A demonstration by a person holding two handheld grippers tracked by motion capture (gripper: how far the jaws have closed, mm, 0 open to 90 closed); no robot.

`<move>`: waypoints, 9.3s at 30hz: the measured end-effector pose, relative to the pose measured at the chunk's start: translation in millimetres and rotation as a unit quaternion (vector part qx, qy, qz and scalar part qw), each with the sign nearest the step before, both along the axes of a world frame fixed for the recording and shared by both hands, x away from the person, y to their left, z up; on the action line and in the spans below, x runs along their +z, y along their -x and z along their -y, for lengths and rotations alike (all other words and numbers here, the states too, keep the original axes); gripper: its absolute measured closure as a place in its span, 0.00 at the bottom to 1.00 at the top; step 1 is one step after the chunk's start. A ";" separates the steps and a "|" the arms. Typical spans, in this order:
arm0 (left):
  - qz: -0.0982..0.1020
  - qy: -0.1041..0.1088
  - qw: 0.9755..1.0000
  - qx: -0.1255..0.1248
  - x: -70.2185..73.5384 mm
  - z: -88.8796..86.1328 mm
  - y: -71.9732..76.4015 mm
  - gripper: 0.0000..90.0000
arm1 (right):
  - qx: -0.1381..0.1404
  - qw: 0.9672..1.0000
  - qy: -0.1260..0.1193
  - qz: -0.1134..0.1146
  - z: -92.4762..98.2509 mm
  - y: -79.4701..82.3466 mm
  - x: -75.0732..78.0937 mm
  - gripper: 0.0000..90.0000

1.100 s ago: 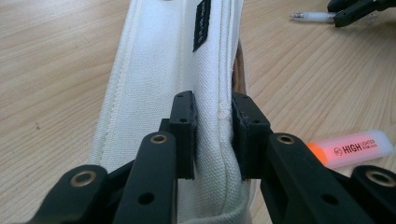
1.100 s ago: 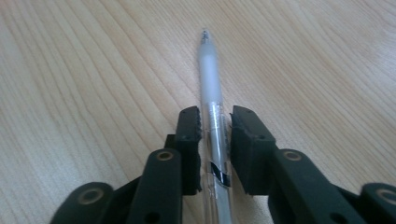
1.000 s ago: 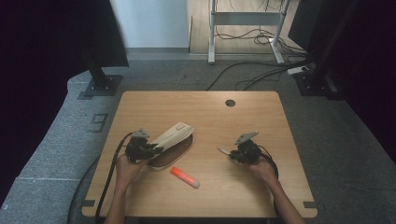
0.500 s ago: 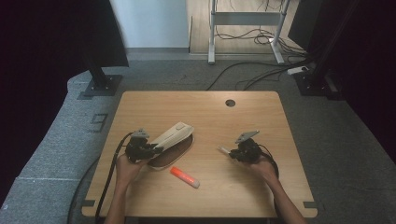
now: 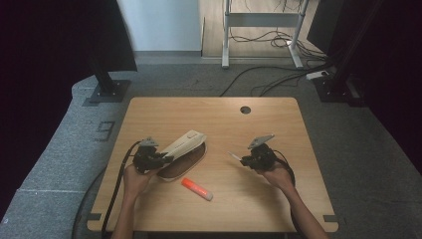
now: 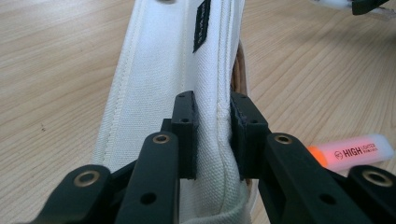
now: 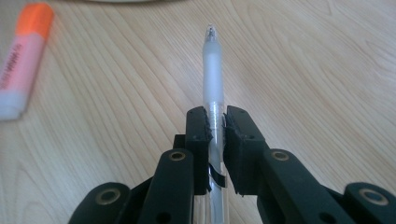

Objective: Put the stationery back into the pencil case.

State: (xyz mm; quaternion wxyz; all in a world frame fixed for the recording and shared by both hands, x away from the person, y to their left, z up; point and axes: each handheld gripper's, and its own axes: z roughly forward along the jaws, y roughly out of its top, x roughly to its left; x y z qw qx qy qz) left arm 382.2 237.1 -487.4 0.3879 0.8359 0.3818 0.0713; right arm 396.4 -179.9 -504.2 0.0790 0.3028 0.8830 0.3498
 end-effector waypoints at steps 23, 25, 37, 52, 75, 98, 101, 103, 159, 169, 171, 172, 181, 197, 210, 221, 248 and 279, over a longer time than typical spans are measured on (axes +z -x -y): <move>0.010 0.008 1.000 0.008 4.5 -1.5 1.9 0.83 | 0.044 0.999 0.005 -0.003 -52.3 -12.5 10.1 0.87; 0.011 0.008 1.000 0.008 5.0 -1.8 2.1 0.83 | 0.049 0.999 0.005 -0.004 -58.1 -13.7 9.9 0.87; 0.015 0.010 1.000 0.009 7.0 -2.8 3.3 0.83 | 0.072 0.997 0.010 -0.006 -88.9 -20.4 9.0 0.87; 0.018 0.013 1.000 0.009 8.7 -3.4 4.2 0.84 | 0.091 0.996 0.023 -0.008 -122.8 -30.8 5.2 0.87; 0.017 0.020 1.000 0.005 9.4 -3.0 4.5 0.84 | 0.110 0.993 0.042 -0.001 -177.5 -43.6 -4.1 0.87; 0.017 0.014 1.000 0.004 9.9 -1.8 3.8 0.84 | 0.116 0.993 0.030 0.011 -202.1 -43.5 -7.9 0.72; 0.016 0.015 1.000 0.003 9.5 -2.1 3.6 0.84 | 0.111 0.993 0.024 0.009 -193.0 -40.5 -2.9 0.70; 0.016 0.016 1.000 0.004 9.3 -2.2 3.5 0.83 | 0.108 0.994 0.021 0.008 -185.3 -39.3 -1.0 0.70; 0.009 0.021 1.000 0.000 7.6 -0.4 3.0 0.83 | 0.057 0.998 0.010 0.013 -152.3 -49.9 -16.7 0.80; 0.009 0.023 1.000 0.001 6.7 -1.0 2.0 0.83 | 0.060 0.998 -0.005 0.010 -137.5 -34.1 -8.2 0.55; 0.008 0.023 1.000 0.001 6.6 -1.6 1.6 0.83 | 0.062 0.998 -0.007 0.007 -134.8 -30.5 -7.3 0.49; 0.008 0.023 1.000 0.001 6.6 -1.7 1.6 0.83 | 0.061 0.998 -0.009 0.007 -133.0 -27.9 -6.6 0.47; 0.004 0.030 1.000 0.003 5.6 -2.4 1.1 0.83 | 0.067 0.998 -0.022 0.005 -122.0 -7.6 -2.6 0.41; 0.003 0.030 1.000 0.002 4.9 -2.0 1.3 0.82 | 0.101 0.995 -0.023 -0.001 -121.0 33.4 -10.3 0.43; 0.003 0.027 1.000 0.000 5.0 -1.2 1.9 0.82 | 0.140 0.990 -0.015 -0.014 -136.4 58.4 -22.9 0.49; 0.003 0.025 1.000 -0.002 5.2 -0.6 2.5 0.82 | 0.157 0.988 0.004 -0.004 -147.9 63.5 -29.3 0.61; 0.008 0.023 1.000 -0.001 5.6 -0.7 2.9 0.83 | 0.143 0.989 -0.011 0.021 -136.3 61.7 -13.9 0.72; 0.012 0.024 1.000 0.001 7.2 -1.1 3.5 0.83 | 0.112 0.993 -0.006 0.031 -142.3 22.1 -0.8 0.72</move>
